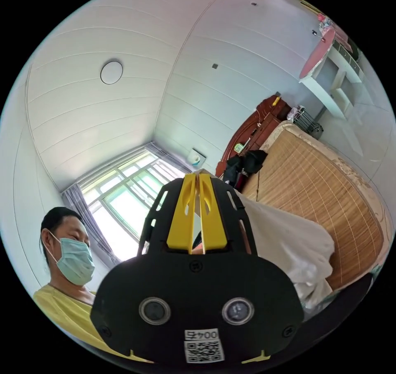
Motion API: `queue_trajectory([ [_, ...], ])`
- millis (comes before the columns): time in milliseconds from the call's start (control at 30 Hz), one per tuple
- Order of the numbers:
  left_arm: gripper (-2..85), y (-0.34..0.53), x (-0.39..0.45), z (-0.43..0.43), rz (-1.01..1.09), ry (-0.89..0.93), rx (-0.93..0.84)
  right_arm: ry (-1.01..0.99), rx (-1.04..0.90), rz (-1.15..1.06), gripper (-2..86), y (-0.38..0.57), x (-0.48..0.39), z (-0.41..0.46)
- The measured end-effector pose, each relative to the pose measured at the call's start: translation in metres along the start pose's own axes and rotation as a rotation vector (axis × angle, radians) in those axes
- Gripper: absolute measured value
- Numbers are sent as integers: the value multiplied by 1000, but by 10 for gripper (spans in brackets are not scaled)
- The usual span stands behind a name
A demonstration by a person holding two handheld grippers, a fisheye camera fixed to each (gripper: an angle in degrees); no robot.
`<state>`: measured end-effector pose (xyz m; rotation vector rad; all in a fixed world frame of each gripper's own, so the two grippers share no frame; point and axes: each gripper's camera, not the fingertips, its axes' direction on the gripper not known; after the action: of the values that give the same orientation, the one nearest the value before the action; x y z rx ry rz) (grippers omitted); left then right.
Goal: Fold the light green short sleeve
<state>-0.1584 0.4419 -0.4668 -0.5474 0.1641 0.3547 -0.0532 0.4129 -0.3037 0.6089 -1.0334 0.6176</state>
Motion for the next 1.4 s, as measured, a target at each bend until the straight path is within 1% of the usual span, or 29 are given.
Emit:
queue_trajectory([
  [200, 160, 1, -16, -26, -33, 131, 87, -60, -48, -56, -3, -23, -5, 4],
  [300, 171, -15, -18, -54, 14, 231, 196, -100, -106, -82, -2, -37, -14, 23],
  [367, 176, -26, -16, -67, 47, 249, 244, -136, -135, -106, -2, -45, -23, 37],
  [467, 181, -47, -19, -90, 66, 189, 311, -192, -190, -152, -2, -58, -43, 64],
  [567, 182, -73, -45, -119, -8, 114, 374, -228, -261, -198, -2, -68, -66, 94],
  [667, 179, -93, -80, -156, -112, 59, 488, -239, -389, -272, -1, -70, -91, 131],
  [700, 174, -97, -90, -166, -138, 42, 523, -238, -463, -309, 1, -67, -101, 149],
  [767, 158, -103, -101, -170, -180, 22, 534, -225, -567, -348, 5, -58, -110, 177],
  [800, 152, -102, -106, -168, -219, 18, 531, -201, -631, -374, 9, -51, -113, 196],
  [833, 129, -99, -118, -159, -317, 44, 503, -176, -696, -371, 14, -45, -111, 215],
  [900, 83, -84, -151, -123, -509, 191, 397, -151, -779, -302, 24, -40, -96, 241],
  [933, 77, -79, -159, -113, -558, 220, 366, -160, -814, -247, 35, -40, -81, 253],
  [967, 66, -66, -173, -92, -637, 232, 308, -173, -826, -219, 47, -41, -73, 257],
  [1000, 63, -61, -177, -83, -658, 214, 277, -185, -844, -157, 71, -43, -53, 263],
  [1033, 58, -52, -183, -64, -672, 157, 198, -167, -855, -97, 94, -44, -32, 267],
  [1100, 56, -34, -191, -26, -681, 37, 26, -109, -869, -9, 117, -41, 3, 267],
  [1167, 57, -18, -194, -7, -687, 7, -60, -55, -883, 105, 126, -30, 43, 261],
  [1233, 58, -5, -191, -2, -653, -33, -90, 12, -891, 269, 127, -6, 96, 244],
  [1267, 58, 0, -185, -4, -591, -74, -100, 39, -890, 303, 127, 1, 107, 238],
  [1333, 61, 3, -171, -8, -482, -163, -123, 172, -897, 391, 126, 29, 139, 213],
  [1400, 67, 0, -148, -16, -321, -256, -126, 262, -903, 422, 126, 45, 151, 198],
])
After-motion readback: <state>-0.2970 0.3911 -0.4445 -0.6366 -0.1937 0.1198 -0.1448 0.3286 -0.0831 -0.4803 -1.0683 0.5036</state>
